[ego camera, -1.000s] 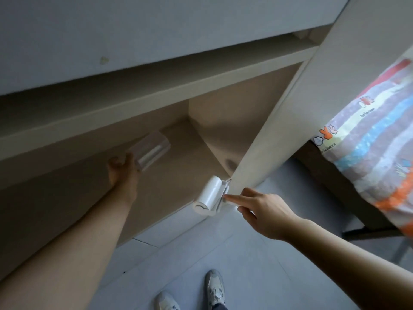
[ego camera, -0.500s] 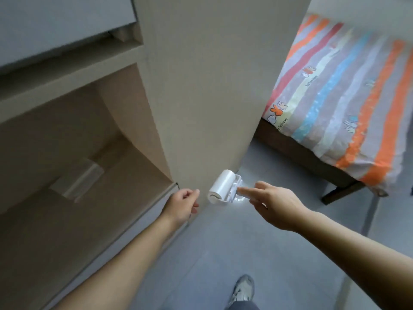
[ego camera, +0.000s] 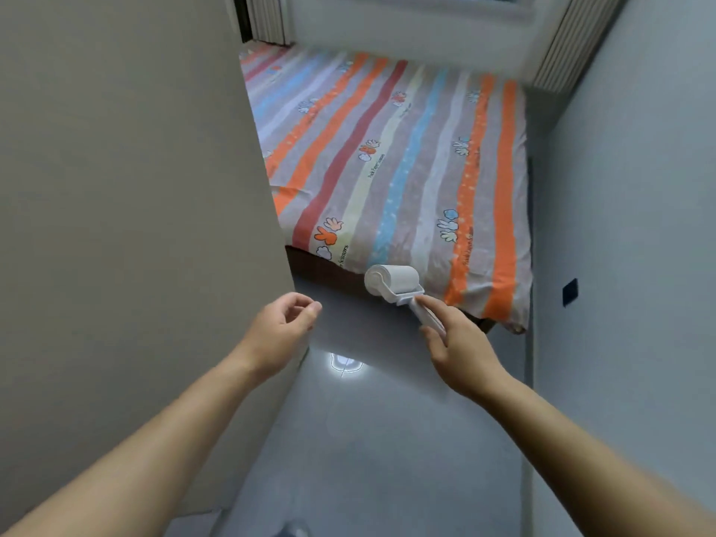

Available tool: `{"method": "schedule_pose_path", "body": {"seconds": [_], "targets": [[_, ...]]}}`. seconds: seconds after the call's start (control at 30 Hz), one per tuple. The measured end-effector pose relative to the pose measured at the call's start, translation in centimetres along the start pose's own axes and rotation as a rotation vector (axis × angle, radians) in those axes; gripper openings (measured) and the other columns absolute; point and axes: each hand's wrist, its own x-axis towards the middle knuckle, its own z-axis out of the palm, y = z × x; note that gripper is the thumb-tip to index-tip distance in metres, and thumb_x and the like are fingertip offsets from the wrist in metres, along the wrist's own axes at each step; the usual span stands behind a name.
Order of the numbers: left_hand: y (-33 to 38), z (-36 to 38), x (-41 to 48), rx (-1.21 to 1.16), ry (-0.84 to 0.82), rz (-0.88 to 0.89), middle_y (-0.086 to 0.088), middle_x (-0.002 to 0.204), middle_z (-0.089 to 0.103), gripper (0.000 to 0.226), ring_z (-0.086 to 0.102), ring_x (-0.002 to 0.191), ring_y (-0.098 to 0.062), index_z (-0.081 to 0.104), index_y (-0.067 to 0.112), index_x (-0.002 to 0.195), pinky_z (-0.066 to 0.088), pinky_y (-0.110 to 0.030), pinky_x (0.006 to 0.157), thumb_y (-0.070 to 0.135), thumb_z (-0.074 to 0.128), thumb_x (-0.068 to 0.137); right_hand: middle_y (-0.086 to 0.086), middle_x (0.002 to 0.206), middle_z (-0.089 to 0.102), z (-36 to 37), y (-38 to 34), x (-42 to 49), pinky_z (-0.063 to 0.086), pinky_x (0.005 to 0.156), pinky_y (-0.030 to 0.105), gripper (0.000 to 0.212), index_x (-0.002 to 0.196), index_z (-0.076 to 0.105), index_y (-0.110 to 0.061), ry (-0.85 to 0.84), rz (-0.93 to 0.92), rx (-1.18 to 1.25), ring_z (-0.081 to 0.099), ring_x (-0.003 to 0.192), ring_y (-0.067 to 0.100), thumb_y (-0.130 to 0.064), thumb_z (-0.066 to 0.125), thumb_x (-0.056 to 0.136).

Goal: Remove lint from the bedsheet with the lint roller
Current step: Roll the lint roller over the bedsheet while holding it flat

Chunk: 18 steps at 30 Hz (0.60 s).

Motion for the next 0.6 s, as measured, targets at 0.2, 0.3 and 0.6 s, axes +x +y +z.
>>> {"method": "schedule_pose_path", "body": {"seconds": [0.2,0.3,0.6], "targets": [[0.3,1.0,12.2,0.015,-0.043,-0.015,-0.004,0.097,0.072,0.032,0.069,0.098,-0.021,0.069,0.024,0.095,0.052,-0.036,0.090,0.052,0.058,0.085,-0.004,0.119,0.057,-0.1,2.3,10.5,0.048,0.091,0.035,0.048,0.141,0.044,-0.038,0.010,0.028,0.007,0.054,0.109,0.014,-0.024,0.054,0.096],[1.3,1.5,19.5,-0.011,-0.079,-0.021,-0.003,0.098,0.073,0.032,0.069,0.098,-0.021,0.068,0.026,0.098,0.052,-0.038,0.088,0.054,0.057,0.087,-0.004,0.122,0.056,-0.1,3.5,17.3,0.046,0.094,0.033,0.047,0.141,0.045,-0.037,0.021,0.049,-0.002,0.053,0.113,0.014,-0.023,0.054,0.096],[6.6,1.2,39.7,-0.079,0.018,-0.093,-0.006,0.093,0.073,0.025,0.070,0.092,-0.026,0.068,0.019,0.094,0.054,-0.046,0.089,0.043,0.061,0.096,-0.007,0.133,0.056,-2.5,3.9,37.7,0.040,0.096,0.027,0.043,0.141,0.046,-0.034,0.086,0.118,0.087,0.052,0.119,0.014,-0.024,0.050,0.098]]}}
